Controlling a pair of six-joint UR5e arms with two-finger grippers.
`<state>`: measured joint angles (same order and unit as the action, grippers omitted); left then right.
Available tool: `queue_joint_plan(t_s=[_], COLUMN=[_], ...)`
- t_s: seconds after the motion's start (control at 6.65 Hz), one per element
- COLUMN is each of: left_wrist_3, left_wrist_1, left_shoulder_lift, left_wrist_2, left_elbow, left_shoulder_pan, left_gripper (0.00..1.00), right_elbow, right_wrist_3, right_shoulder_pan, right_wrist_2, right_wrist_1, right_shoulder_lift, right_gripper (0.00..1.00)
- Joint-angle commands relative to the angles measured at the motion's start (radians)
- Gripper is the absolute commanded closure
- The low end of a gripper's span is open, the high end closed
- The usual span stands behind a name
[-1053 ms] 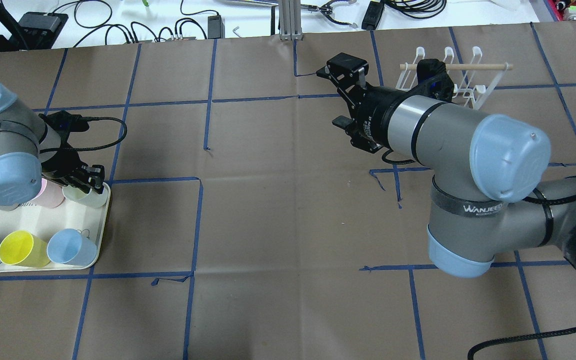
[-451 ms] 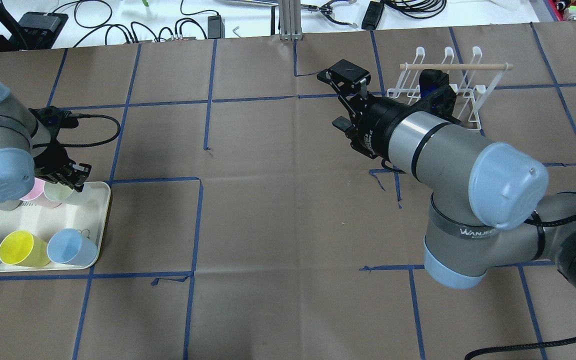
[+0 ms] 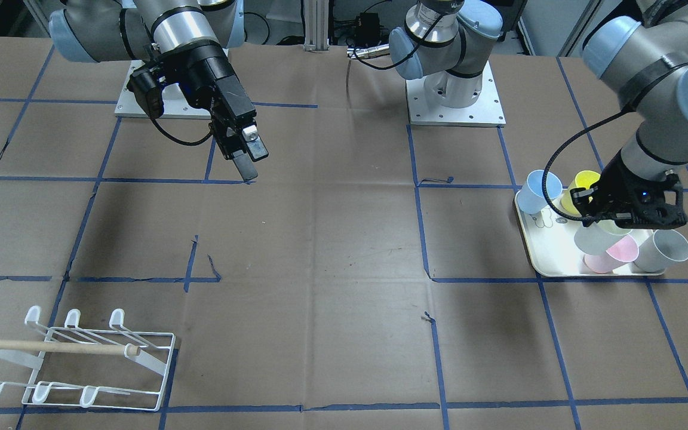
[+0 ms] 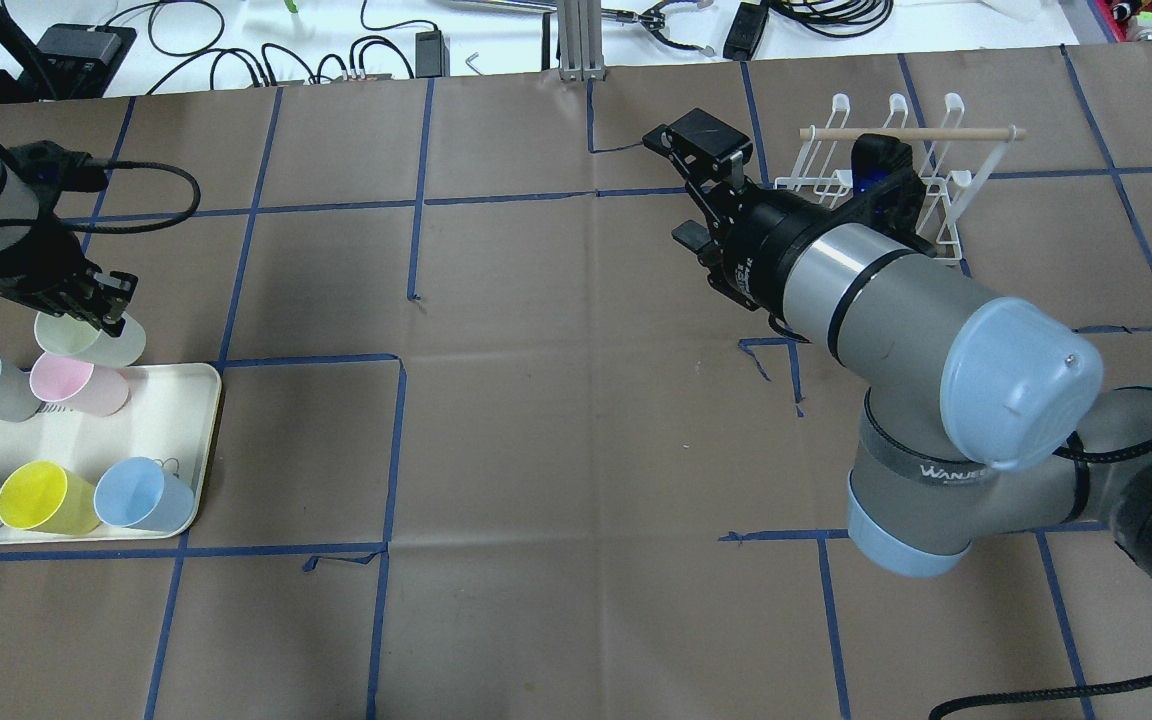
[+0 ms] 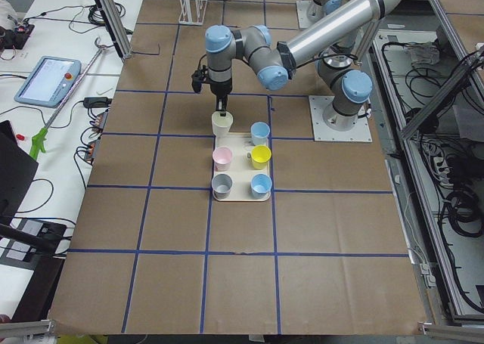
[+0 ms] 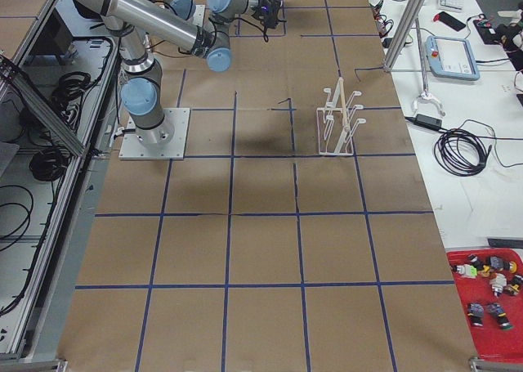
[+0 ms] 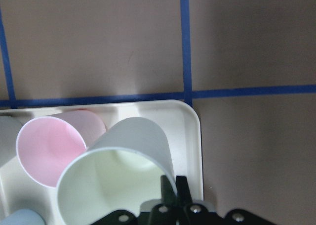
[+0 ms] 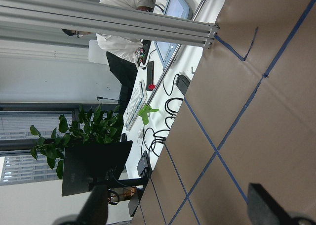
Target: Transfer IKEA cup to right arm and place on rack
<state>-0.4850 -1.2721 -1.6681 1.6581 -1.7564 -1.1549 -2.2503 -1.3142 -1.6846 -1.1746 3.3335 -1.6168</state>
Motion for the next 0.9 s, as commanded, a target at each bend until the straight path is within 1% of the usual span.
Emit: queue_joint_plan(t_s=[0.0, 0.15, 0.3, 0.75], left_wrist_3=[0.011, 0.002, -0.001, -0.027], left_wrist_1=[-0.247, -0.245, -0.207, 0.056], left_shoulder_lift=[-0.015, -0.031, -0.036, -0.035], left_wrist_2=[-0.026, -0.058, -0.204, -0.656], left_elbow=[0.246, 0.283, 0.293, 0.229], left_shoulder_pan=[-0.038, -0.054, -0.06, -0.087], left_gripper=[1.0, 1.0, 1.0, 1.0], right_elbow=[0.001, 0.001, 0.0, 0.0], right_wrist_3=[0.003, 0.004, 0.004, 0.001], right_shoulder_pan=[0.0, 0.0, 0.0, 0.0], right_wrist_2=[-0.017, -0.033, -0.04, -0.043], right_wrist_1=[0.065, 0.126, 0.13, 0.127], right_shoulder_lift=[0.002, 0.003, 0.002, 0.018], right_gripper=[0.0, 0.0, 0.0, 0.0])
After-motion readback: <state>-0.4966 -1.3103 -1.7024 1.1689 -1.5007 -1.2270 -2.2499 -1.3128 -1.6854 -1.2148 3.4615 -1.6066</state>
